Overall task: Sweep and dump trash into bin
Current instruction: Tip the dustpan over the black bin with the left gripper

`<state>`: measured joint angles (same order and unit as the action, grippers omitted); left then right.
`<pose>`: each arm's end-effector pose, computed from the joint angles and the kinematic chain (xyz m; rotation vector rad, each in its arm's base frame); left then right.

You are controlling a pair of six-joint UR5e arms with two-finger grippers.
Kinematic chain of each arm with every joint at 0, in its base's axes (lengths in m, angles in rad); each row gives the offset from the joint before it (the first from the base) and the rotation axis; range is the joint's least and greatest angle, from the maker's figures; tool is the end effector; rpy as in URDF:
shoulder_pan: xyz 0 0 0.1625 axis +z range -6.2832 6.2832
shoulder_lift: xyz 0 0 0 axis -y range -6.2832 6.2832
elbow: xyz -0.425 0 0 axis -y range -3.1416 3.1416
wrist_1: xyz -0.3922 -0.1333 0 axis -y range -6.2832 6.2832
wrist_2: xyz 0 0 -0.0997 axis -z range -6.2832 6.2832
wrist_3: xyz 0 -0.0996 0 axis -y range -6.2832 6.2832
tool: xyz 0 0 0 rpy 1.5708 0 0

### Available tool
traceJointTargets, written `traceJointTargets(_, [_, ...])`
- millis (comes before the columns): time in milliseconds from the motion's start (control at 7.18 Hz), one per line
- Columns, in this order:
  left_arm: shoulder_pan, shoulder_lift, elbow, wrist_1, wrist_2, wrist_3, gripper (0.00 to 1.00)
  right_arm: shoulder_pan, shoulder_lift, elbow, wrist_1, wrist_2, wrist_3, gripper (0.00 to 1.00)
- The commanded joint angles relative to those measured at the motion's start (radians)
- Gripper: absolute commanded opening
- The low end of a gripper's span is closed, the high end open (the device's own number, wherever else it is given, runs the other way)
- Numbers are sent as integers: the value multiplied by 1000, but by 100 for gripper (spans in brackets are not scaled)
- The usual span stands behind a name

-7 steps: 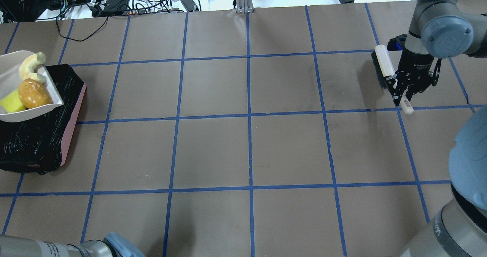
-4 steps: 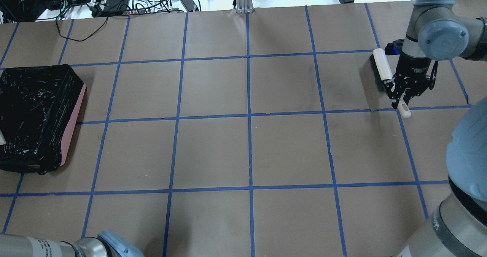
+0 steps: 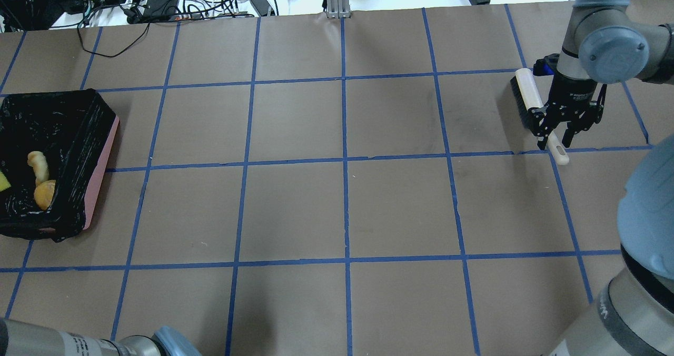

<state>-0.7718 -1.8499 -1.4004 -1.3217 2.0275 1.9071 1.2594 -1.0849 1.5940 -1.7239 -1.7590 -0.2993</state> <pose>0.3807 -0.4952 0.4539 1.4582 2.4452 0.6027 -0.0748 -0.6065 0.2207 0.0329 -3.0114 -0.6021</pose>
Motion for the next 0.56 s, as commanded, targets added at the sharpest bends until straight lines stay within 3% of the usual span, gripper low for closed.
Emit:
traceJointTargets(0, [-84, -15, 4, 39, 105, 18, 0, 0, -7, -2, -2, 0, 3, 66])
traceJointTargets(139, [-84, -12, 15, 41, 74, 44, 0, 0, -10, -5, 0, 0, 6, 72])
traceJointTargets(418, [-92, 3, 32, -11, -150, 44, 0, 0, -42, -11, 12, -2, 5, 84])
